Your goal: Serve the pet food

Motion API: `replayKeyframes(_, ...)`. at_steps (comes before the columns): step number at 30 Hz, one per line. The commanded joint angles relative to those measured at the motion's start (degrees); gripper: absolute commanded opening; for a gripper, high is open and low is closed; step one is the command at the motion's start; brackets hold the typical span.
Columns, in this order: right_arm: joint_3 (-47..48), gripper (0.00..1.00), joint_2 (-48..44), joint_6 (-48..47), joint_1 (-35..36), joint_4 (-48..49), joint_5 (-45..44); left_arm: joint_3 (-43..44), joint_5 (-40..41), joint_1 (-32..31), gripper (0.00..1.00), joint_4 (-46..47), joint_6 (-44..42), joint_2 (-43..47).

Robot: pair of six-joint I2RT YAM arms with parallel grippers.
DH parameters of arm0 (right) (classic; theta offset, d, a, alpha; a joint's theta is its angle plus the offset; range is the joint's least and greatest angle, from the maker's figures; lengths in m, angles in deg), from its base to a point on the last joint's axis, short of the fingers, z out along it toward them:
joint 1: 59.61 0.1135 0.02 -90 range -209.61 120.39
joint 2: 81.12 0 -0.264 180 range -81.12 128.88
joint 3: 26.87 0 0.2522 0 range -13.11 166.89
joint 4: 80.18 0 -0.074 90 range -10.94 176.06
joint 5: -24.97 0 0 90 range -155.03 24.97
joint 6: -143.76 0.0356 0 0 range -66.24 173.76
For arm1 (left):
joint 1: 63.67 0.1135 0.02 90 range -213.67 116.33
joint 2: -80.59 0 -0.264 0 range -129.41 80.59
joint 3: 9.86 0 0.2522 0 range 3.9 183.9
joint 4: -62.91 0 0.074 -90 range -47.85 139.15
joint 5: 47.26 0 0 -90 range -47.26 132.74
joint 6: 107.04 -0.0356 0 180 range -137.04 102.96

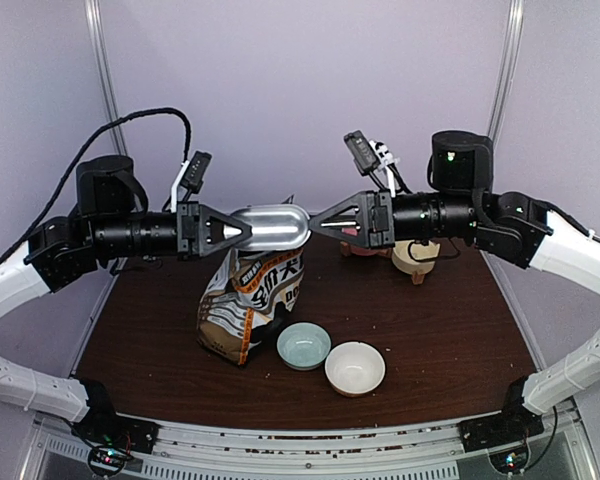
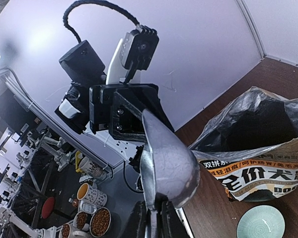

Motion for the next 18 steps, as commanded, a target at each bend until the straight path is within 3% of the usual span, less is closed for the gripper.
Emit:
replayKeyframes(1,2.0,0.00,-3.2,0.0,0.7,-2.3,-7.2,7.3,12.0,0.7,0.42,-10.5,-7.7,-1.0)
replayKeyframes(5,5.3,0.00,-2.5,-1.5,0.7,-8.5,-14.0,13.3,21.0,0.7,0.68,-20.3,-13.0,-4.1)
replayKeyframes(8,7.6,0.00,-1.1,-2.8,0.7,-13.2,-17.9,17.2,25.4,0.8,0.79,-26.8,-15.0,-7.9)
replayKeyframes(14,15.9,0.00,4.9,-5.6,1.1,-23.7,-24.1,21.2,26.5,0.7,0.86,-30.2,-17.4,-14.2)
replayKeyframes(18,21.0,0.00,9.5,-8.0,1.9,-28.6,-26.3,22.3,27.8,0.7,0.80,-30.7,-18.5,-16.7)
